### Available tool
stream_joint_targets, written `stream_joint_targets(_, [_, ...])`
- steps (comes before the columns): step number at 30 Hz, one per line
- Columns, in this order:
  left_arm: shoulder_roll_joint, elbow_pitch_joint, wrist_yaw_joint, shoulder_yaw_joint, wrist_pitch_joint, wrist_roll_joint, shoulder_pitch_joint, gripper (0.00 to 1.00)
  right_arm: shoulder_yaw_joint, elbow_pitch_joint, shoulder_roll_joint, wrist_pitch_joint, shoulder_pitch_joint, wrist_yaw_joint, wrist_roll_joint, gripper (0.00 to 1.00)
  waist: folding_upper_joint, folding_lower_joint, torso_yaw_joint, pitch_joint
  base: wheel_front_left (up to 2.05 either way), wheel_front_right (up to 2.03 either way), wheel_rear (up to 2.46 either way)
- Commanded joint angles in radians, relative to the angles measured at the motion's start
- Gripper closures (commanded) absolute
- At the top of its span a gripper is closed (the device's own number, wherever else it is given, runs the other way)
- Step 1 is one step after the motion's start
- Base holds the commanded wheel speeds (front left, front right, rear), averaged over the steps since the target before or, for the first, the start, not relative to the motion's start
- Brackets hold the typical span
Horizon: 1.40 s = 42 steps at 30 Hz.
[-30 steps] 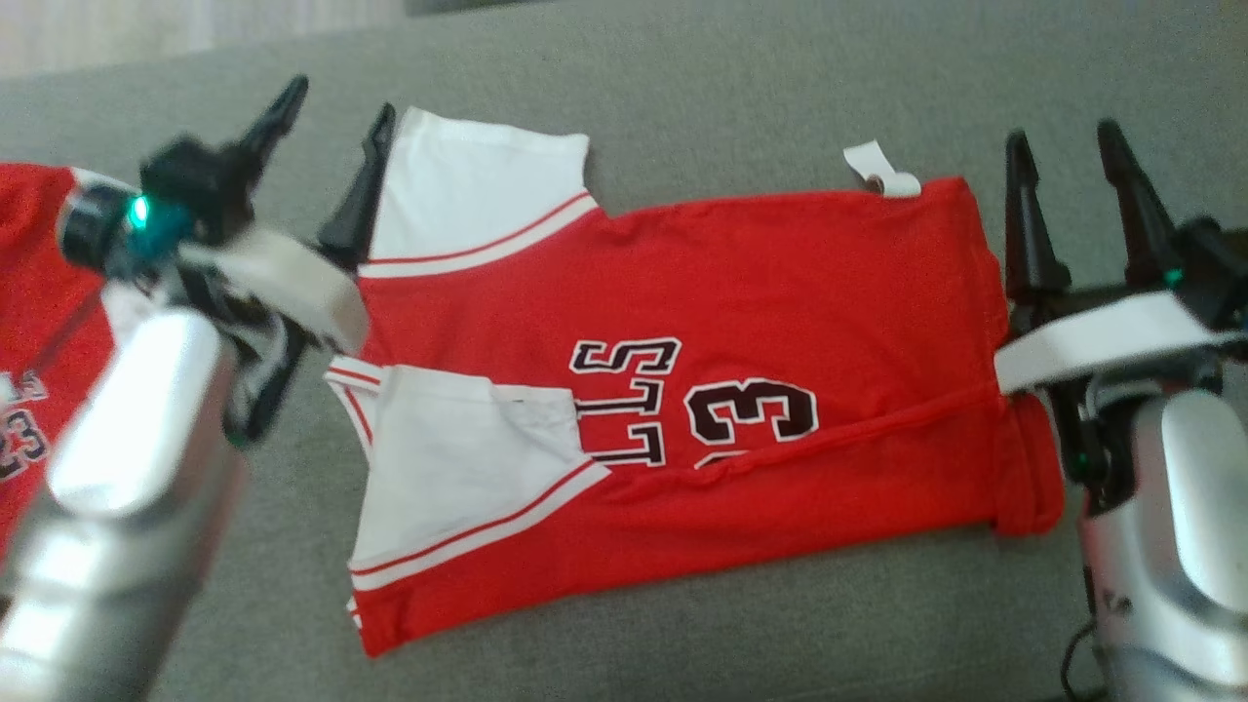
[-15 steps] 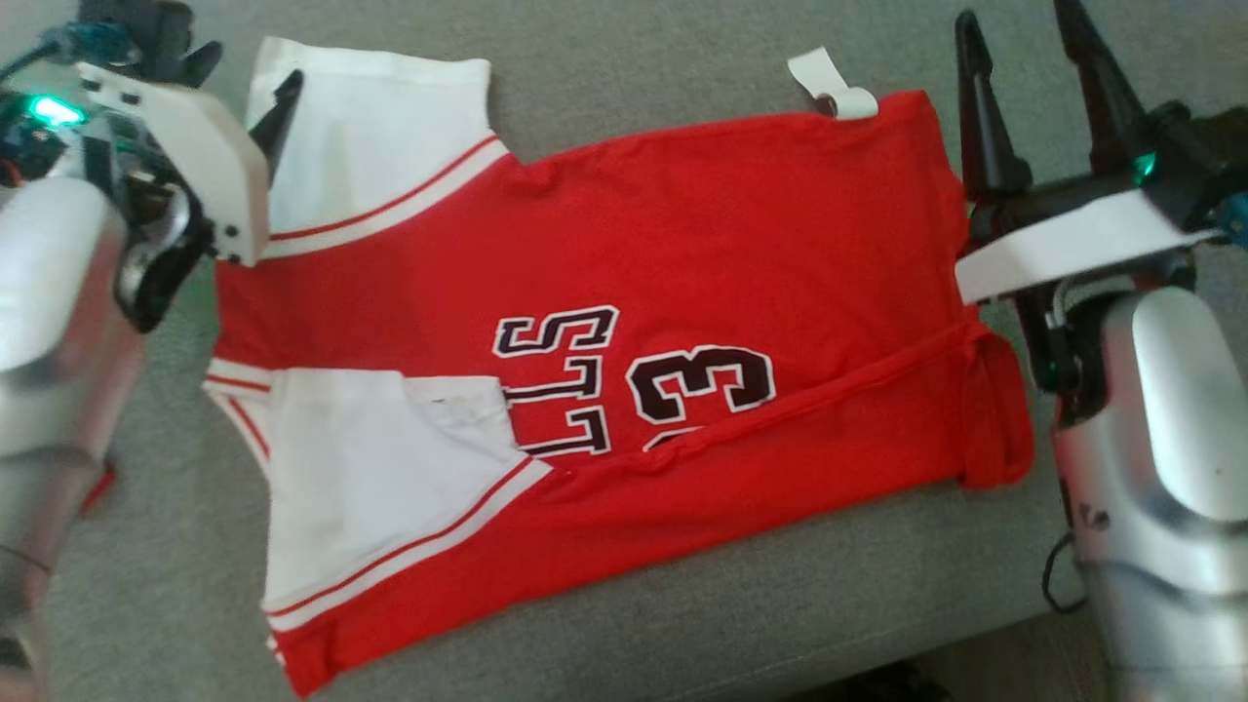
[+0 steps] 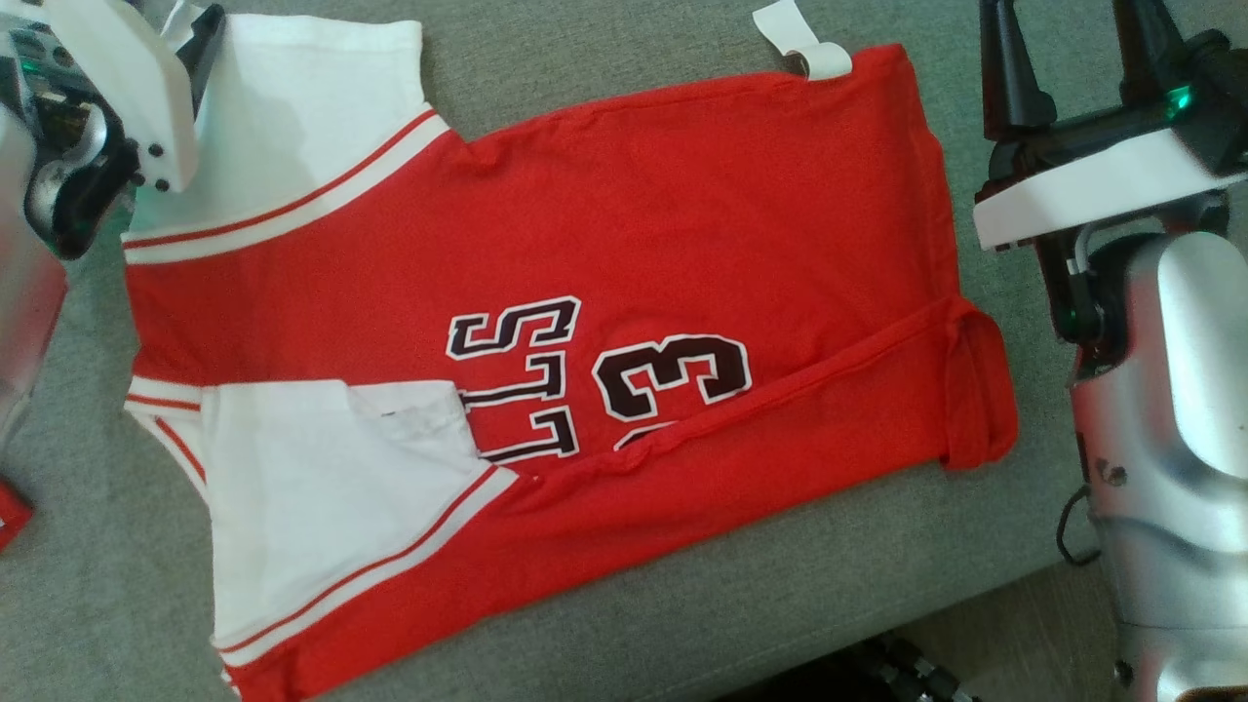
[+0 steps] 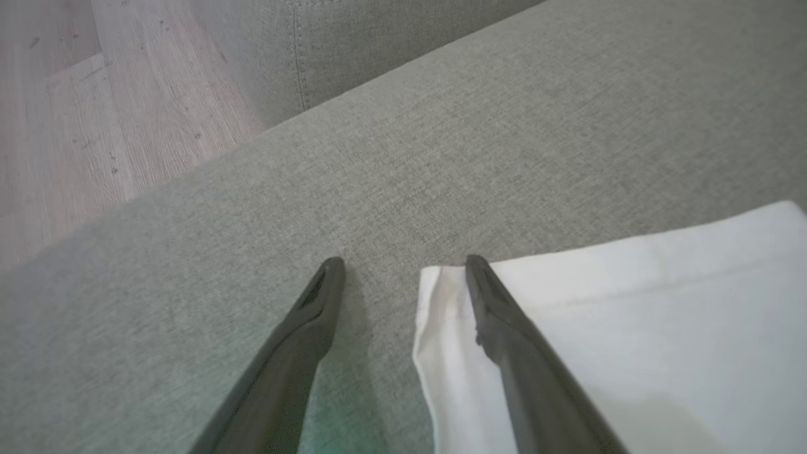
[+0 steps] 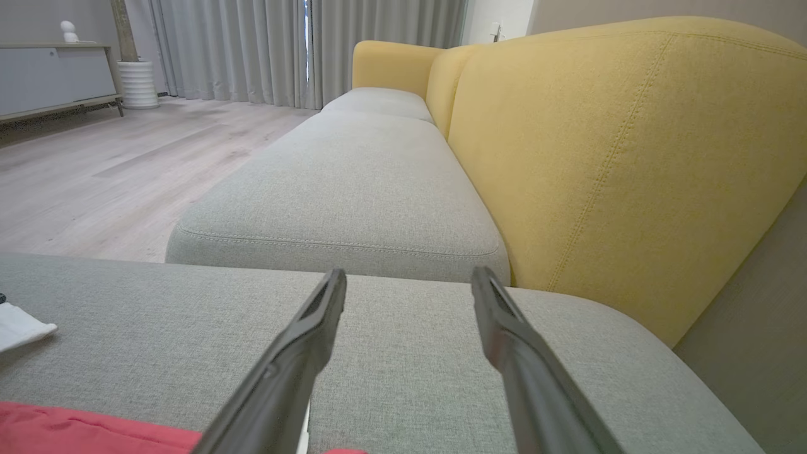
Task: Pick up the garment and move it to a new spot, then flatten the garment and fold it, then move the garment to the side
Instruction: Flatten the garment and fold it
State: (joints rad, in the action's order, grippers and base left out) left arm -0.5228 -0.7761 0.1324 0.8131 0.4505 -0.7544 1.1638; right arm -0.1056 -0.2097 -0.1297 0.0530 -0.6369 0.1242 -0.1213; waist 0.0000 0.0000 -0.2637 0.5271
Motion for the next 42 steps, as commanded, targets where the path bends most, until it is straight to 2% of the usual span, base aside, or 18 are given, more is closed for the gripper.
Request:
stream_joint_targets(1, [-0.041, 0.008, -0.002, -0.007, 0.02, -0.014, 0.015, 0.0, -0.011, 0.028, 0.001, 0.007, -0.016, 0.007, 0.005, 0.0, 0.0, 0.0, 0.0, -0.001, 0.0, 0.0, 0.0])
stream_joint_targets(5, [-0.046, 0.041, -0.002, 0.041, 0.062, -0.08, 0.006, 0.0, -0.002, 0.018, -0.001, 0.004, -0.018, 0.007, 0.01, 0.0, 0.0, 0.0, 0.002, -0.007, 0.0, 0.0, 0.0])
stream_joint_targets(6, [-0.049, 0.052, -0.002, 0.055, 0.073, -0.097, 0.001, 0.16, 0.001, 0.015, -0.002, 0.003, -0.019, 0.007, 0.01, 0.0, 0.0, 0.0, 0.004, -0.01, 0.0, 0.0, 0.0])
stream_joint_targets(7, [-0.052, 0.066, -0.002, 0.069, 0.083, -0.115, -0.004, 0.72, 0.004, 0.012, -0.003, 0.002, -0.019, 0.007, 0.012, 0.0, 0.0, 0.0, 0.006, -0.014, 0.0, 0.0, 0.0])
stream_joint_targets(8, [-0.057, 0.079, -0.002, 0.081, 0.089, -0.132, -0.008, 1.0, 0.007, 0.009, -0.005, 0.001, -0.02, 0.007, 0.013, 0.0, 0.0, 0.0, 0.009, -0.018, 0.0, 0.0, 0.0])
stream_joint_targets(13, [-0.065, 0.113, -0.002, 0.103, 0.04, -0.185, -0.012, 1.0, 0.017, -0.011, -0.015, -0.015, -0.021, 0.007, 0.014, 0.0, 0.0, 0.0, 0.029, -0.044, 0.0, 0.0, 0.0])
stream_joint_targets(18, [-0.039, 0.108, -0.002, 0.09, -0.101, -0.188, -0.013, 1.0, 0.007, -0.051, -0.055, -0.057, -0.024, 0.007, 0.002, 0.0, 0.0, 0.0, 0.067, -0.086, 0.0, 0.0, 0.0])
stream_joint_targets(22, [0.006, 0.111, -0.006, 0.077, -0.215, -0.177, -0.026, 1.0, -0.028, -0.106, -0.121, -0.116, -0.026, 0.007, -0.019, 0.0, 0.0, 0.0, 0.119, -0.122, 0.0, 0.0, 0.0])
stream_joint_targets(27, [0.041, 0.166, -0.015, 0.09, -0.302, -0.151, -0.057, 1.0, -0.081, -0.182, -0.213, -0.183, -0.026, 0.007, -0.073, 0.0, 0.0, 0.0, 0.189, -0.156, 0.0, 0.0, 0.0])
stream_joint_targets(35, [0.035, 0.339, -0.049, 0.117, -0.327, -0.129, -0.124, 1.0, -0.151, -0.329, -0.314, -0.279, -0.04, 0.007, -0.164, 0.0, 0.0, 0.0, 0.257, -0.171, 0.0, 0.0, 0.0])
stream_joint_targets(42, [0.011, 0.466, -0.086, 0.133, -0.307, -0.117, -0.153, 1.0, -0.216, -0.426, -0.341, -0.353, -0.059, 0.007, -0.23, 0.0, 0.0, 0.0, 0.278, -0.168, 0.0, 0.0, 0.0])
